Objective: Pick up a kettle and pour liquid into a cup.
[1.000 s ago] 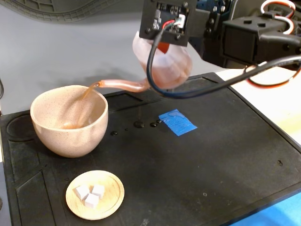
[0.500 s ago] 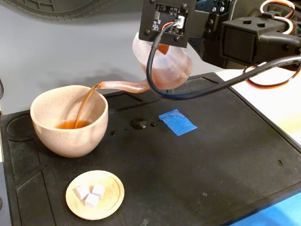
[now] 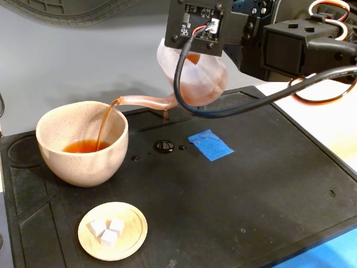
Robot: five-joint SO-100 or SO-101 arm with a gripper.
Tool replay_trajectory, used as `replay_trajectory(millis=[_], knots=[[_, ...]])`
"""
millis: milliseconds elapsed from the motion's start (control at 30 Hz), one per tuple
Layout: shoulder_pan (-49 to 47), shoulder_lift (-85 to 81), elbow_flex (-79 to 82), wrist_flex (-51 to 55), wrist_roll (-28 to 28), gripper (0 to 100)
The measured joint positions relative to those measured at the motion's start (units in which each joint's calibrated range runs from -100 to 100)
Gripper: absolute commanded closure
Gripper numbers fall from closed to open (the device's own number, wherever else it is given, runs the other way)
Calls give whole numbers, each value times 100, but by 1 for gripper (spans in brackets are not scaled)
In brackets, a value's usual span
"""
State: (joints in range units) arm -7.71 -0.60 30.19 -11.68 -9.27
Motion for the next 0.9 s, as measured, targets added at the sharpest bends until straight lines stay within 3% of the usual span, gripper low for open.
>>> replay_trajectory(millis=[200,500,900], knots=[[68,0,0,0,-932,99],[189,0,0,0,-1645,99],[711,-9,759,0,-1849,99]])
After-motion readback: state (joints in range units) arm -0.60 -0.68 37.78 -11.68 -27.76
